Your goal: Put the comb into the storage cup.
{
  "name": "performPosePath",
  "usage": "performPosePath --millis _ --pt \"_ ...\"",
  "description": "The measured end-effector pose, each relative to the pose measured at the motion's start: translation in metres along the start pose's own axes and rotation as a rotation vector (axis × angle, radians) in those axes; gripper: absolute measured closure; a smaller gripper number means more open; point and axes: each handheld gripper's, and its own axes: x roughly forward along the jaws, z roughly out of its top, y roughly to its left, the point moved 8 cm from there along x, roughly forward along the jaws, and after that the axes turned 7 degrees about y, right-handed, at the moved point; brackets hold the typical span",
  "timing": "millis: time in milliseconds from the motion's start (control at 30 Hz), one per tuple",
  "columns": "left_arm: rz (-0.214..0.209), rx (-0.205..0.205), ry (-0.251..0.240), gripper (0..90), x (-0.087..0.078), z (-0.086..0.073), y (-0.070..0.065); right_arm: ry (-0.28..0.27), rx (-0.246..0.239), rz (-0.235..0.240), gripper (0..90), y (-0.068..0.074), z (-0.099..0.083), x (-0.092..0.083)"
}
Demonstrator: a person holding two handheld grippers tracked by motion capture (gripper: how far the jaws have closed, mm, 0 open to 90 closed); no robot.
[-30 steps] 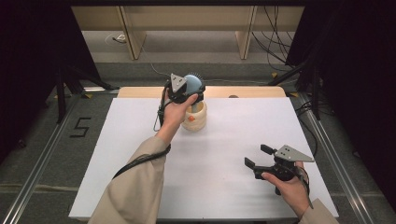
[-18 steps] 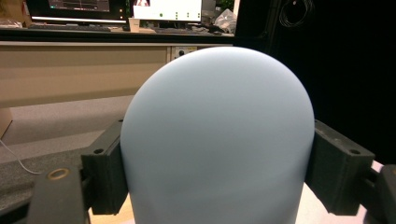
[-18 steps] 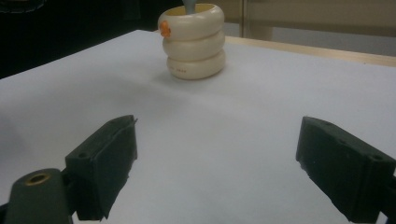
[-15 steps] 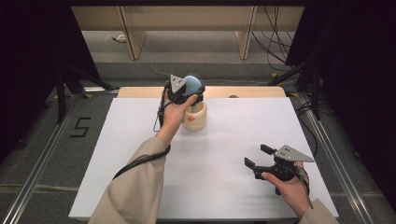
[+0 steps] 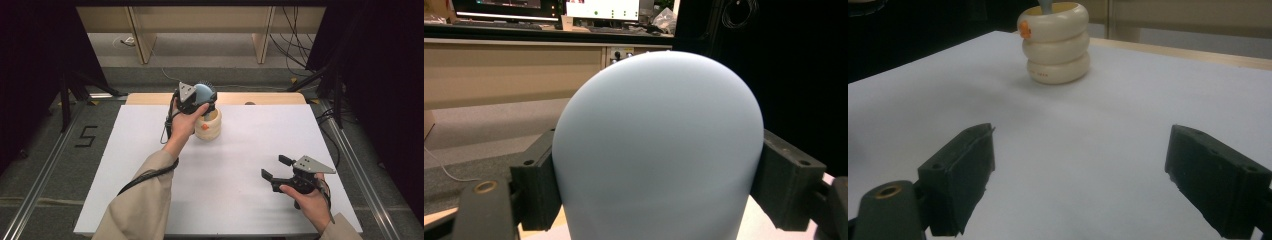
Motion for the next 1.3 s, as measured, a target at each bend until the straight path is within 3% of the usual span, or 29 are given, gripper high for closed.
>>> performPosePath --millis 567,1000,1300 --pt "-0.006 -0.057 0.033 18.4 -0.023 -0.006 0.014 0.003 0.004 -0.001 13.4 0.000 0.000 0.001" --pt "-0.003 -0.051 0.050 17.7 -0.033 -0.011 0.018 0.004 0.003 -0.003 13.4 0.000 -0.001 0.001" --pt "0.000 -0.018 0.069 16.2 -0.038 -0.013 0.021 0.003 0.003 -0.004 13.4 0.000 0.000 0.000"
